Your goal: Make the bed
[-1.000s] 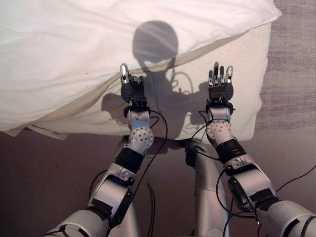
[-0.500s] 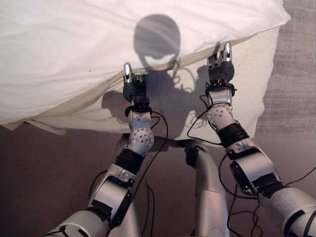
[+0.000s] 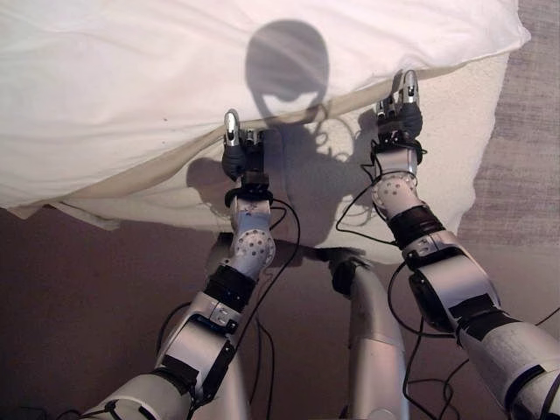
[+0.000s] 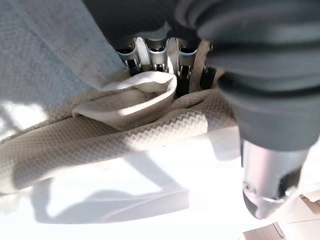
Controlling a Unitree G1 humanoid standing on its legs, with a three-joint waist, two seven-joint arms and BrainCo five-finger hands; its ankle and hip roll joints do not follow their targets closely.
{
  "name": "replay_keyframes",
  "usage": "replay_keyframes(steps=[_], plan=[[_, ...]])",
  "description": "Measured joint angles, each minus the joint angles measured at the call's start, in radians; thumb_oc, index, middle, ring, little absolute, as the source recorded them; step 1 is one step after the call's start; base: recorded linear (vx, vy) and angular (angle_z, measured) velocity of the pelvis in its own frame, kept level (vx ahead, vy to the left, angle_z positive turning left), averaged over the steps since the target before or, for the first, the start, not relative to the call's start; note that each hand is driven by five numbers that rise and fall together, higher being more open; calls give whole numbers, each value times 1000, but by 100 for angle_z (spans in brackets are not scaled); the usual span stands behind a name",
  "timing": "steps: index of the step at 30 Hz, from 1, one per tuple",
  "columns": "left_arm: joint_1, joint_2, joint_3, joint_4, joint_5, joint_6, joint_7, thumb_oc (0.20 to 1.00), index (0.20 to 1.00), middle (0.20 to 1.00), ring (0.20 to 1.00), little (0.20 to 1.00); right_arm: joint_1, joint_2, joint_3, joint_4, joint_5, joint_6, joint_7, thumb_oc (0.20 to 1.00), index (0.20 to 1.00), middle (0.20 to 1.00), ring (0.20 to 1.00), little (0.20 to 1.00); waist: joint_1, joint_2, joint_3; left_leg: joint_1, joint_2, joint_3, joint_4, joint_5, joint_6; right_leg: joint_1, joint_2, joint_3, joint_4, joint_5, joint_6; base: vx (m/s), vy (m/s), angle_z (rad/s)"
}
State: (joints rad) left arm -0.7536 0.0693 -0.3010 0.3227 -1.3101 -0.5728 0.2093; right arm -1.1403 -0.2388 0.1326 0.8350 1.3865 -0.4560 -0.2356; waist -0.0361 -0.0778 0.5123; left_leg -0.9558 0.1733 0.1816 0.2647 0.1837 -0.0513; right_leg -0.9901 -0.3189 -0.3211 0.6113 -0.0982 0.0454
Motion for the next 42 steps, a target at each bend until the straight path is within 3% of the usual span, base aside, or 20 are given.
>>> replay_keyframes(steps=[12, 17, 42], plan=[[16, 18, -1, -26, 0, 0, -16, 1000, 1000, 1000, 1000, 1000, -4, -15, 29, -45, 0, 10, 30, 1000, 1000, 1000, 1000, 1000, 1, 1, 0, -3, 2, -1, -14, 9, -11, -20, 0, 1, 23, -17, -6, 1, -3, 0], [17, 20, -1, -31, 1, -2, -24, 1000, 1000, 1000, 1000, 1000, -6, -33, 41, -80, -1, 10, 39, 1000, 1000, 1000, 1000, 1000, 2, 21, 1, -21, 6, -22, -14, 21, -22, -30, 0, -20, 43, -32, -15, 11, -34, 5], [17, 31, 0, -42, 39, -2, -35, 1000, 1000, 1000, 1000, 1000, -13, -100, 113, -133, -40, 32, 99, 1000, 1000, 1000, 1000, 1000, 2, 22, 0, -34, 14, -63, -39, 45, -30, -39, 1, -60, 89, -71, -37, 3, -14, 2]])
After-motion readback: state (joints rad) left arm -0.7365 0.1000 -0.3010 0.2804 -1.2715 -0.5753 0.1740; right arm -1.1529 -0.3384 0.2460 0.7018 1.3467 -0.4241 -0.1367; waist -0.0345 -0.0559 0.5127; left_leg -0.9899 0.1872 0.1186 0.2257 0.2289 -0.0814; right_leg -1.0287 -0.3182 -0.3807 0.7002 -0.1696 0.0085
